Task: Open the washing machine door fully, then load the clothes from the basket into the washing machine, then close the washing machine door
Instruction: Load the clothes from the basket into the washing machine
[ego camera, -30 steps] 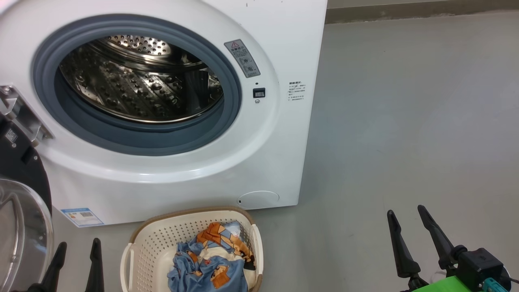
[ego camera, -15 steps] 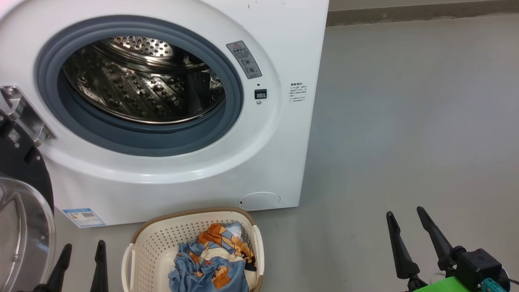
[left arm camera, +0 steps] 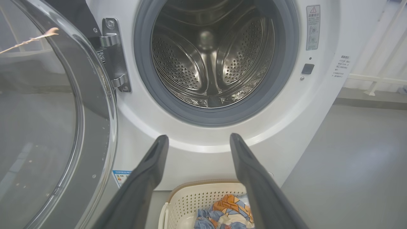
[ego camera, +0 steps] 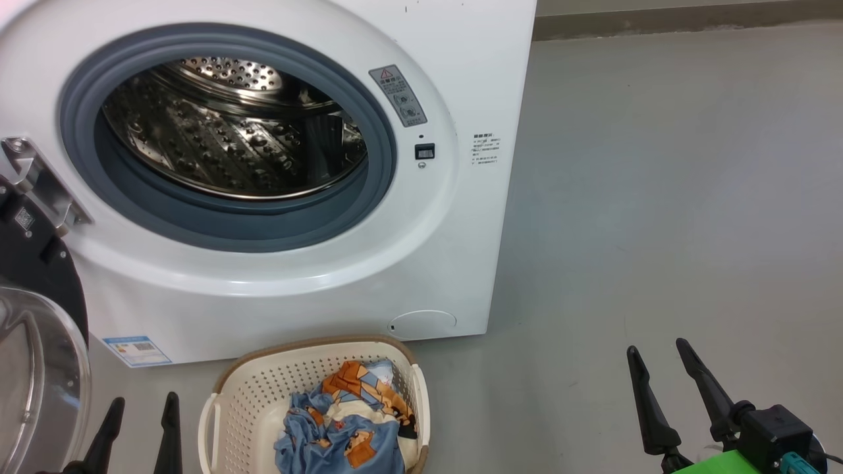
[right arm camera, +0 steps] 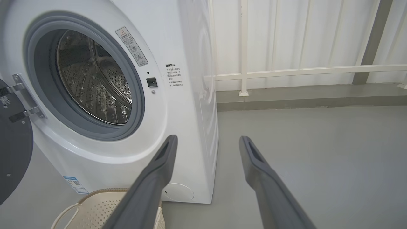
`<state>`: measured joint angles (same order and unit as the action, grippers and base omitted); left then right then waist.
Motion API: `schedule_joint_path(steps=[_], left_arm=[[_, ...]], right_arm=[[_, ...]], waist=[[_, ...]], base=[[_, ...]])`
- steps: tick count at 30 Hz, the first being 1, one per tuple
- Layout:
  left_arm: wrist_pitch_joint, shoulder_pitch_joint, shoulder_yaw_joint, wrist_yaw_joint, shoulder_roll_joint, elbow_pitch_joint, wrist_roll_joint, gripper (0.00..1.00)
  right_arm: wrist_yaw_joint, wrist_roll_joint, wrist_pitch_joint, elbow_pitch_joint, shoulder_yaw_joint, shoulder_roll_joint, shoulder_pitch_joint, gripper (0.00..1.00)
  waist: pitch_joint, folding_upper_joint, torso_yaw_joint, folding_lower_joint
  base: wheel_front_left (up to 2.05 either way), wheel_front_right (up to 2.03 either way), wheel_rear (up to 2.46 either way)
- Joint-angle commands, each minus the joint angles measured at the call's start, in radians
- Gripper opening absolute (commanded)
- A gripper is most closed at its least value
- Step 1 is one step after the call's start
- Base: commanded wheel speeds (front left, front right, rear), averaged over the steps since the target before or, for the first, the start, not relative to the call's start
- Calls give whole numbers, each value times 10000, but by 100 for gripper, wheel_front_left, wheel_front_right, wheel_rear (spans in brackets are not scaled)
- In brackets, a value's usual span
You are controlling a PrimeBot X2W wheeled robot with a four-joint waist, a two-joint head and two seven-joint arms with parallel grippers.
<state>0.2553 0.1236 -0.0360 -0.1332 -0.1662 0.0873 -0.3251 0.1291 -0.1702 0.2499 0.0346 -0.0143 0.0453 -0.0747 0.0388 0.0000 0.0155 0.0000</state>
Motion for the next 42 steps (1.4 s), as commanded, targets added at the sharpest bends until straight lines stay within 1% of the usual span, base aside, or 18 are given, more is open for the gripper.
schedule_joint_path(steps=[1,17,25,31,39,42], left_arm=[[65,-359,-309,25,-249,-168,-59,100],[65,-391,-324,25,-343,-237,-229,100],[65,-514,-102,25,-535,-133,-638,100],[65,-731,63,25,-1143,-257,-1321,100],[65,-1456,901,25,-1754,-72,-2304,100],[65,-1747,1209,25,-2088,-68,-2439,100]], right_arm=[[16,1,118,-242,242,49,273,100],[16,-24,118,-223,313,49,294,100],[16,-122,118,-187,425,49,313,100],[16,-79,118,-541,366,49,481,100],[16,-128,118,-794,482,49,706,100],[16,-133,118,-928,595,49,834,100]], waist=[[20,0,6,0],[208,0,7,0],[851,0,-76,0],[1854,0,-177,0],[3053,0,-292,0],[3476,0,-434,0]], base=[[0,0,0],[0,0,0],[0,0,0],[0,0,0],[0,0,0],[0,0,0]])
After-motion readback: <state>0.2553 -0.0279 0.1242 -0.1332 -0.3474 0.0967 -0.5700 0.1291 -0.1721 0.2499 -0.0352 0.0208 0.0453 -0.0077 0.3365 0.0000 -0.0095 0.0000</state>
